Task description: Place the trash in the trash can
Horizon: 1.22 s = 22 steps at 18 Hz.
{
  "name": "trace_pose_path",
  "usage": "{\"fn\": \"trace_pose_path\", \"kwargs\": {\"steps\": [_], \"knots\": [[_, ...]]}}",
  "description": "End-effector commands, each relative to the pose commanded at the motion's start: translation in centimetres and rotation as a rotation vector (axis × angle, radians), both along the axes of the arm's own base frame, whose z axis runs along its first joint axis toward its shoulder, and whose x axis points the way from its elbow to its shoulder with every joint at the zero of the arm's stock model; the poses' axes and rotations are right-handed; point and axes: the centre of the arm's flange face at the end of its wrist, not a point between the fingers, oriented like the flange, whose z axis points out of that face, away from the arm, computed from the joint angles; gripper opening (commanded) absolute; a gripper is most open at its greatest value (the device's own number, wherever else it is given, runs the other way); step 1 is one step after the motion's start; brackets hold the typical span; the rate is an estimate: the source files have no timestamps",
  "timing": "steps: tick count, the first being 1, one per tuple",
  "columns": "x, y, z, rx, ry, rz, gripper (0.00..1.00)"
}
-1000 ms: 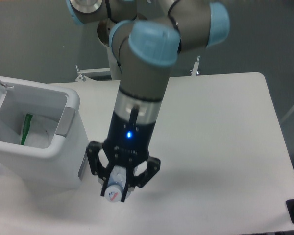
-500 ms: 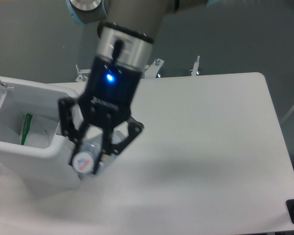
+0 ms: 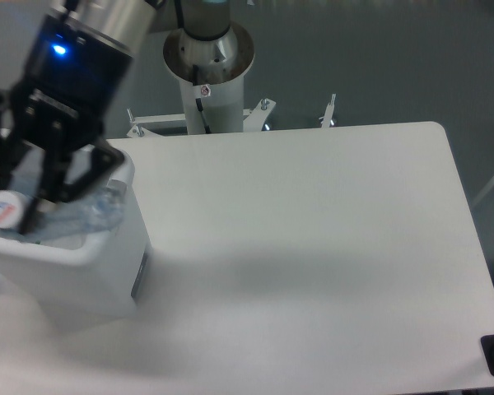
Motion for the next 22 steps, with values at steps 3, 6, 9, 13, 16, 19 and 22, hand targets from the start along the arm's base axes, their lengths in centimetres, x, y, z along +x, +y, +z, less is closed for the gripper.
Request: {"fn": "trace_pose_path", "kwargs": {"steps": [3,6,9,13,16,19,22], "knots": [[0.6,-0.3,-1.7,-0.028,-0.019,-0.006,0.00],[2.4,0.3,-3.4,-0.058,-0.038,-0.037,0.02],[3.2,0.7,-5.1,-0.066,-0.042,-0.051,0.06],[4.0,1.0,-6.9,-0.083,-0.048,-0.067,0.27],[4.1,1.0,-7.1,-0.081,-0.037,-0.073,1.00],[4.0,0.8,-7.5,-0.088,-0.040,-0.071,1.00],[3.8,0.6,-7.7,-0.094,-0.039,-0.062,1.00]]}}
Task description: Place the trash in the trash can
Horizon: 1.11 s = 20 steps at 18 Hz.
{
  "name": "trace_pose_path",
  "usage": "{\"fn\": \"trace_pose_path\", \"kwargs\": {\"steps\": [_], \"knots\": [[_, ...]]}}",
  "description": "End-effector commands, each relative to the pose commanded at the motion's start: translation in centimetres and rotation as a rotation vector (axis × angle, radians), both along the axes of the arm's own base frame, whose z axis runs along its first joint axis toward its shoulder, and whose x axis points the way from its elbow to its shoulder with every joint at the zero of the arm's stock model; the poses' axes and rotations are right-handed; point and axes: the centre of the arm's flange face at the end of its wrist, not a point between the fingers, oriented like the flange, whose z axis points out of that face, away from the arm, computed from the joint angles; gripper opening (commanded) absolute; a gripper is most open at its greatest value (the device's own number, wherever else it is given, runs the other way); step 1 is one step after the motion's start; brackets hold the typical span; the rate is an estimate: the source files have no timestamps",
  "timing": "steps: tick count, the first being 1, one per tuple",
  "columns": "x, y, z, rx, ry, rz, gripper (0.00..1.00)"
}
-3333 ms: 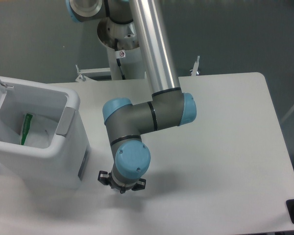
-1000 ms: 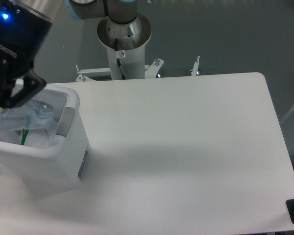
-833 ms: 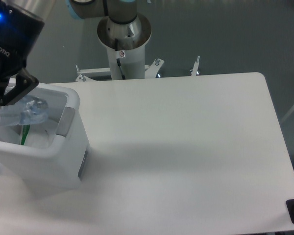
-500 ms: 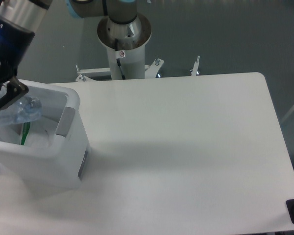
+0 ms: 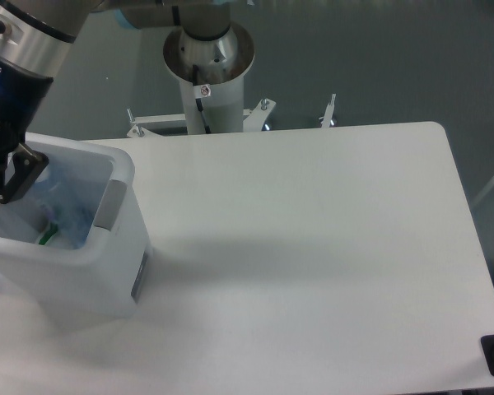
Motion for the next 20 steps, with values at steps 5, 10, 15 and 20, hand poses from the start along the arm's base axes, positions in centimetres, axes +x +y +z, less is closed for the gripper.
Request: {"fn": "trace_pose_path", "kwargs": {"steps": [5,10,15,20], "knots": [[-16.1,-5.7,-2.1,-0.030,0.000,0.249,1.00],[-23.2,-10.4,-7.5,-0.093,0.043,0.293,1.00],[-28.1,-16.2,-16.3,-0.244,0.088,0.316,1.00],[-31.6,-19.5,-21.1,-0.411,0.183,0.332,1.00]]}}
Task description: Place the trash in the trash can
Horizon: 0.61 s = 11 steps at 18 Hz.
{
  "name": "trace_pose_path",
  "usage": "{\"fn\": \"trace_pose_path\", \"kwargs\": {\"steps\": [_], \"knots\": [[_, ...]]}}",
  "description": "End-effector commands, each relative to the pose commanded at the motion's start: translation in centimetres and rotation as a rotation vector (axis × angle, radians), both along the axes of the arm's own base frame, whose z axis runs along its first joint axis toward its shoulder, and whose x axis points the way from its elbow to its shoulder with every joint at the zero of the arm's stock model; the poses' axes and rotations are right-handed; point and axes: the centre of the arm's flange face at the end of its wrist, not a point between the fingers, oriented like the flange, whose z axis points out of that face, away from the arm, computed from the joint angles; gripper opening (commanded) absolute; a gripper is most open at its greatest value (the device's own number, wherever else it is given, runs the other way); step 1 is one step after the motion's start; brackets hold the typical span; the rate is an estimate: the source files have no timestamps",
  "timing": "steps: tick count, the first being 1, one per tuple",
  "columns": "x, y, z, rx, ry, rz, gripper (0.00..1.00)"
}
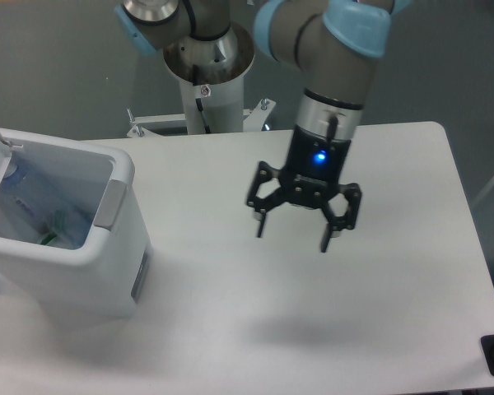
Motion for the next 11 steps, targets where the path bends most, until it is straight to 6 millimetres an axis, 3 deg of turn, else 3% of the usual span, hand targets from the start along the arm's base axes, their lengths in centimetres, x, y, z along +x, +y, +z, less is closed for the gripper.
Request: {"fn": "trace_pose_path", "kwargs": {"steps": [4,7,11], "knots": [[-2.0,-1.9,-2.1,-0.247,0.117,0.018,1.00],[-3.1,-2.4,-4.2,-0.369,0.167,-0.093,1.00],[-3.2,-2.8,-4.5,-0.441,0.210,-0.183,1.00]]}}
